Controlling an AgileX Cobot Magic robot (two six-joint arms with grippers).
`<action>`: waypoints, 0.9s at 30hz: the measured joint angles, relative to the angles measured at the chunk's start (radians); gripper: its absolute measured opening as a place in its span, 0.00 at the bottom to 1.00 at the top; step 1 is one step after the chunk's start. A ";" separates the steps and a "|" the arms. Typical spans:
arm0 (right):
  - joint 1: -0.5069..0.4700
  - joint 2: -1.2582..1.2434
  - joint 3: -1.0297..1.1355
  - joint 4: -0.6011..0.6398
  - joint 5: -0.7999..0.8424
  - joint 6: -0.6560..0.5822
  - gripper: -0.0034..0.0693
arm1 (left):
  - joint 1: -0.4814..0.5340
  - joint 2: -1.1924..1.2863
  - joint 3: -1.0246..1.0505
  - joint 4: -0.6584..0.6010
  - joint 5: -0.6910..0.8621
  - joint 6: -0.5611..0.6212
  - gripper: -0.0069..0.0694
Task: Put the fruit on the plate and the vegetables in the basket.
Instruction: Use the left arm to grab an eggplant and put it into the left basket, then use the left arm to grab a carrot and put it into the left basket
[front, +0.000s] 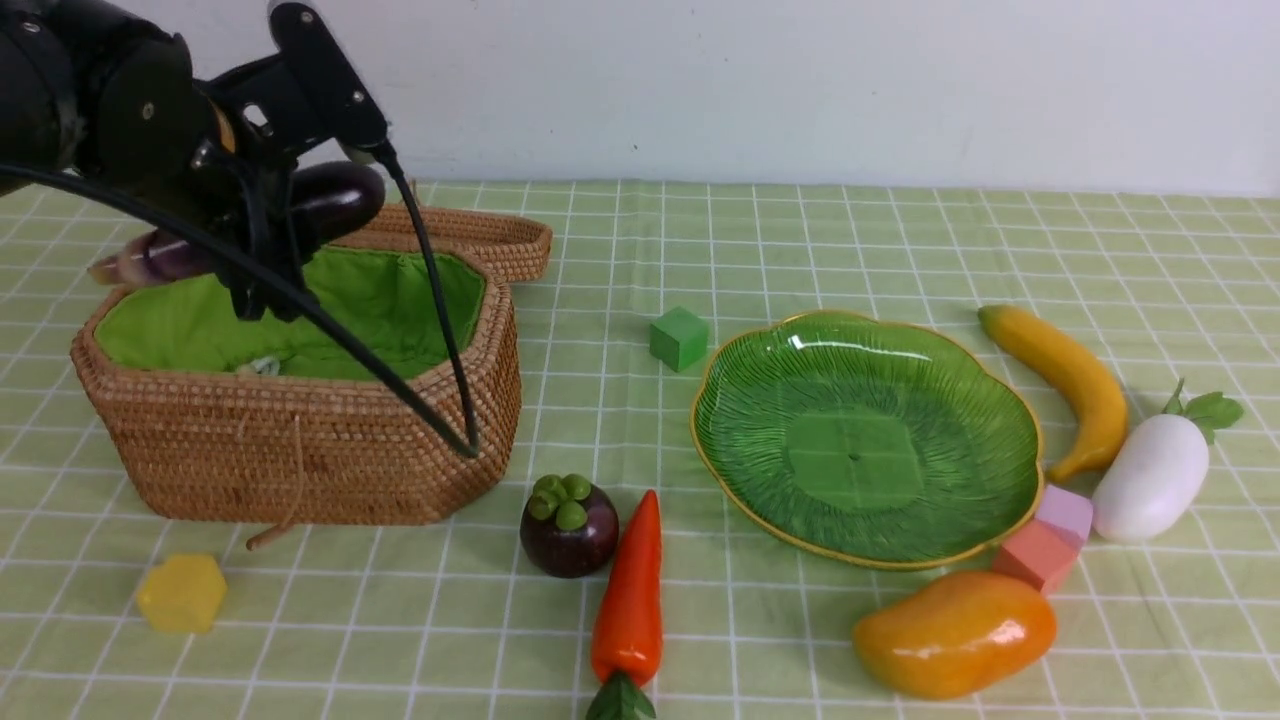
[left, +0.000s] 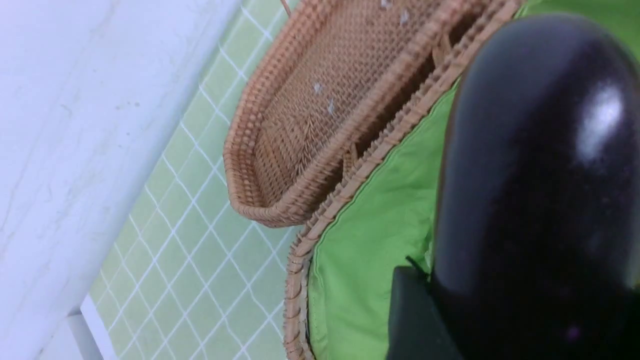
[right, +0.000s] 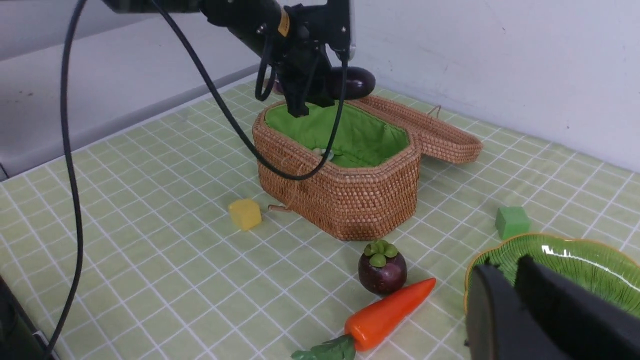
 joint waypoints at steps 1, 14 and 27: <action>0.000 0.000 0.000 0.001 0.000 0.000 0.15 | 0.000 0.003 0.000 0.006 0.000 -0.004 0.59; 0.000 0.000 0.000 0.001 0.028 0.000 0.17 | 0.000 -0.043 -0.001 0.044 -0.026 -0.225 0.94; 0.000 0.000 0.000 0.000 0.098 0.009 0.17 | -0.226 -0.125 0.001 -0.294 0.391 -0.615 0.07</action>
